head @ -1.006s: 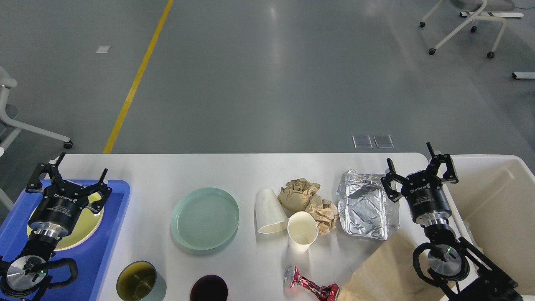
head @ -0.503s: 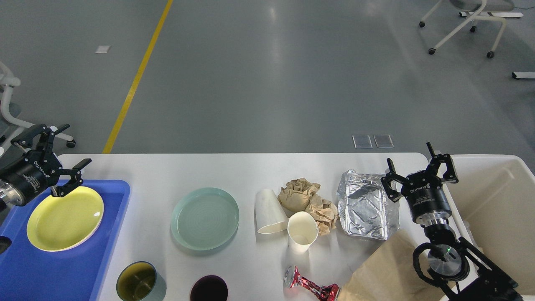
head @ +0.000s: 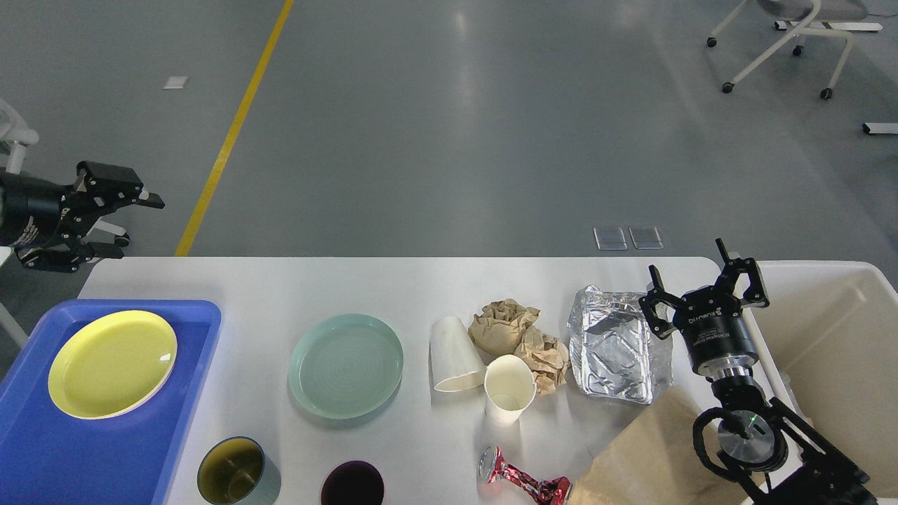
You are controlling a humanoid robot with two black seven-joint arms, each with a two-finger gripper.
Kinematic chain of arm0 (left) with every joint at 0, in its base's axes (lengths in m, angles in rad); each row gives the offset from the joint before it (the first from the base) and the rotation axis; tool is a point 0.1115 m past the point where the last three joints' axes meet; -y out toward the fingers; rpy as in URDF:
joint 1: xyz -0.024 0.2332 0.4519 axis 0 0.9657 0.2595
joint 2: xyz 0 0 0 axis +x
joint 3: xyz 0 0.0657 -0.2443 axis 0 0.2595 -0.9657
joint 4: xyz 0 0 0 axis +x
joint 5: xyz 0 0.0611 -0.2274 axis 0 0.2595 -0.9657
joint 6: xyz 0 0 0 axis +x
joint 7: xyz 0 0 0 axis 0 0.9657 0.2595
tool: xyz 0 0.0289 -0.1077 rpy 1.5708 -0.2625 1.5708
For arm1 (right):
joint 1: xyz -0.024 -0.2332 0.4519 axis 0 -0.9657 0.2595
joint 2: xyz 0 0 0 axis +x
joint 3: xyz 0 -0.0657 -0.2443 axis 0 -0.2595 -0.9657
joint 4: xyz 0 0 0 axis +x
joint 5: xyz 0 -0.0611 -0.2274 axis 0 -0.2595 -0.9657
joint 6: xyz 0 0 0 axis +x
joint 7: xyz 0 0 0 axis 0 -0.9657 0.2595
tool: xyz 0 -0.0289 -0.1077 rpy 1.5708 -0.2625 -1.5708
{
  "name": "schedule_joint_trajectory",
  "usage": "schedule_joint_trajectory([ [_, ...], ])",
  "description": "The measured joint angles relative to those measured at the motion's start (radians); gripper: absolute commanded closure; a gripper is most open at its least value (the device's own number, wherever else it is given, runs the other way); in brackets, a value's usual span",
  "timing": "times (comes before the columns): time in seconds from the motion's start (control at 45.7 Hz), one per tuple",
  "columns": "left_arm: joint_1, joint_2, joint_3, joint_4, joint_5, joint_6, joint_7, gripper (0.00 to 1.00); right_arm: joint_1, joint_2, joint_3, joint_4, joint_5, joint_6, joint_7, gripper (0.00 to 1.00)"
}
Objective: Tidy desktop
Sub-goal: 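Raise the left gripper up off the blue tray, then move the left gripper over the dark cup near the robot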
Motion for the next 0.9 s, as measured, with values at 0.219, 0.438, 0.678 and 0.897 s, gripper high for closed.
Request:
schedule_joint_trajectory([
  [0.219, -0.266, -0.207, 0.376, -0.211, 0.0, -0.008, 0.002, 0.03, 0.0, 0.0, 0.0, 0.0, 0.0, 0.0, 0.0, 0.0],
  [0.438, -0.491, -0.293, 0.477, -0.39, -0.006, -0.017, -0.003, 0.03, 0.0, 0.0, 0.0, 0.0, -0.001, 0.0, 0.0, 0.0],
  [0.678, -0.713, -0.5, 0.506, -0.57, -0.021, -0.169, -0.008, 0.03, 0.0, 0.0, 0.0, 0.0, -0.001, 0.0, 0.0, 0.0],
  [0.897, -0.911, -0.672, 0.536, -0.71, -0.159, -0.22, -0.004, 0.04, 0.0, 0.0, 0.0, 0.0, -0.001, 0.0, 0.0, 0.0],
])
